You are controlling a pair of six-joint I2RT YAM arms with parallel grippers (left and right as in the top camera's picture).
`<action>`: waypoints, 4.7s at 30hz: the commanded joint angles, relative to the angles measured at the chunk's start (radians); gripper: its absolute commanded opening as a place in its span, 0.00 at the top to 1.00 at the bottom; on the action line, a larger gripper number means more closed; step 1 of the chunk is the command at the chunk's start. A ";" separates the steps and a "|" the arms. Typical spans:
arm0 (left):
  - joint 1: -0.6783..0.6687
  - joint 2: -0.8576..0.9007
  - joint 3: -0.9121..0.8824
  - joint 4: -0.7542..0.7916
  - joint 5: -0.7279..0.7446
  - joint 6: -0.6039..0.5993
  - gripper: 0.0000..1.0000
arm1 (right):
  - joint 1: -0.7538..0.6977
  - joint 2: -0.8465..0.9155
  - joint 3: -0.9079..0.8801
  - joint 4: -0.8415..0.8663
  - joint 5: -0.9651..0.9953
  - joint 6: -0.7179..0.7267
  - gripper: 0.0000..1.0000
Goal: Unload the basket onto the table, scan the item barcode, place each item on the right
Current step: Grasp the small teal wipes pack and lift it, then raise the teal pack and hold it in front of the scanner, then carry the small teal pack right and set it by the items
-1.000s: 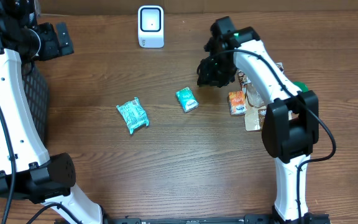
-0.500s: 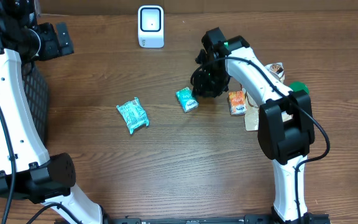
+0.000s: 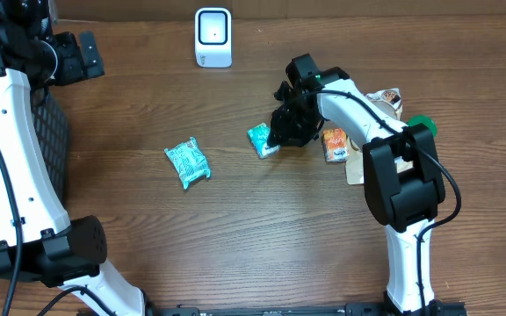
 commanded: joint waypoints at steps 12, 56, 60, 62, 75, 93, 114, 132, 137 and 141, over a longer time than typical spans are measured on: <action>-0.001 -0.013 0.008 0.001 0.011 0.015 0.00 | -0.015 -0.035 -0.058 0.033 -0.099 0.025 0.96; -0.001 -0.013 0.008 0.001 0.011 0.015 0.01 | -0.248 -0.369 -0.013 -0.088 -1.168 -0.014 0.96; -0.001 -0.013 0.008 0.001 0.011 0.015 0.00 | -0.282 -0.462 -0.013 -0.084 -1.168 -0.014 0.96; -0.001 -0.013 0.008 0.001 0.011 0.015 0.01 | -0.297 -0.501 -0.013 -0.084 -1.168 -0.015 0.96; -0.001 -0.013 0.008 0.001 0.011 0.015 0.01 | -0.261 -0.546 -0.013 -0.076 -0.816 0.017 0.96; -0.001 -0.013 0.008 0.001 0.011 0.015 0.00 | 0.114 -0.372 0.618 -0.171 0.538 0.031 0.96; -0.001 -0.013 0.008 0.001 0.011 0.015 0.00 | 0.241 0.250 0.612 0.761 0.967 -0.787 0.96; -0.001 -0.013 0.008 0.001 0.011 0.015 0.00 | 0.243 0.375 0.592 0.882 0.882 -0.981 0.96; -0.001 -0.013 0.008 0.001 0.011 0.015 0.00 | 0.243 0.375 0.592 0.882 0.882 -0.981 0.96; -0.001 -0.013 0.008 0.001 0.011 0.015 0.00 | 0.243 0.374 0.592 0.883 0.889 -0.981 0.96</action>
